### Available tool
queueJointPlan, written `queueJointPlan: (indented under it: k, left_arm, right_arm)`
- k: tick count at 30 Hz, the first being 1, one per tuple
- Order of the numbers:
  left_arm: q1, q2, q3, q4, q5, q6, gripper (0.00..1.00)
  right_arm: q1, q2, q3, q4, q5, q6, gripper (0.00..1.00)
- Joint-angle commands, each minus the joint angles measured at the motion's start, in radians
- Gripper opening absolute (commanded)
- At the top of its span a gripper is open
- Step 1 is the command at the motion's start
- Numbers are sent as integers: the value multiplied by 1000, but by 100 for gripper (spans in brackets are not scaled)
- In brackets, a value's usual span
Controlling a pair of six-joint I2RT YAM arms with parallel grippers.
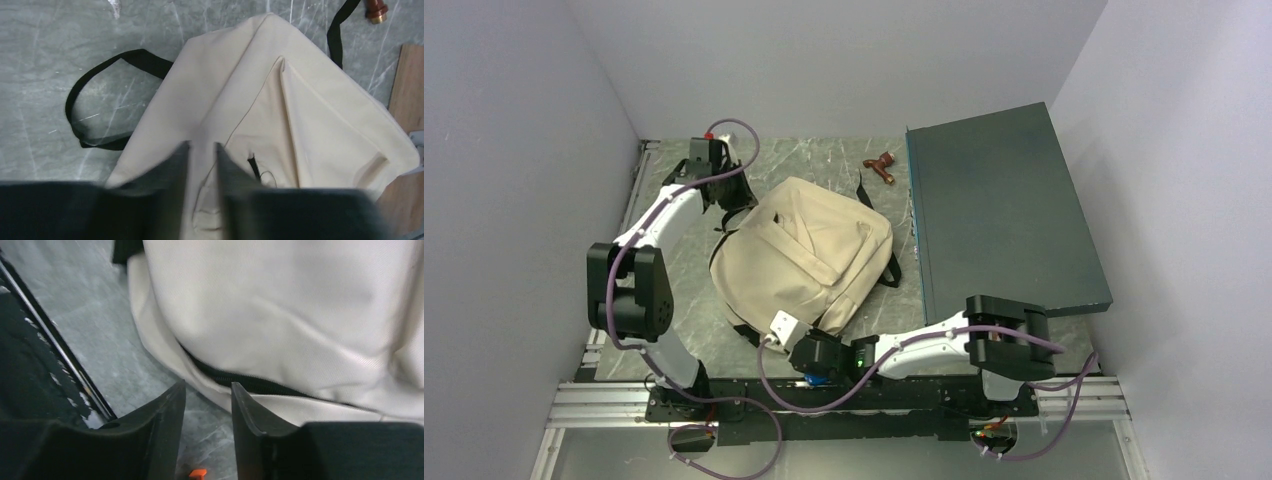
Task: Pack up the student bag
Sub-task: Unzip the student bag at the center of the board.
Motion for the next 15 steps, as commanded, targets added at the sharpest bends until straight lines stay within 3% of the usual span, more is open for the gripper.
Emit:
queueJointPlan:
  k: [1, 3, 8, 11, 15]
  left_arm:
    - [5, -165, -23, -67, 22, 29, 48]
    - [5, -277, -61, -93, -1, 37, 58]
    - [7, -609, -287, -146, 71, -24, 70]
    - [7, -730, -393, -193, 184, -68, 70]
    - [7, -818, -492, -201, 353, -69, 68]
  right_arm:
    - [-3, -100, 170, -192, -29, 72, 50]
    - [-32, -119, 230, -277, -65, 101, 59]
    - [-94, -193, 254, -438, -274, 131, 80]
    - [-112, -227, 229, -515, -378, 166, 82]
    - [-119, -260, 255, -603, -307, 324, 83]
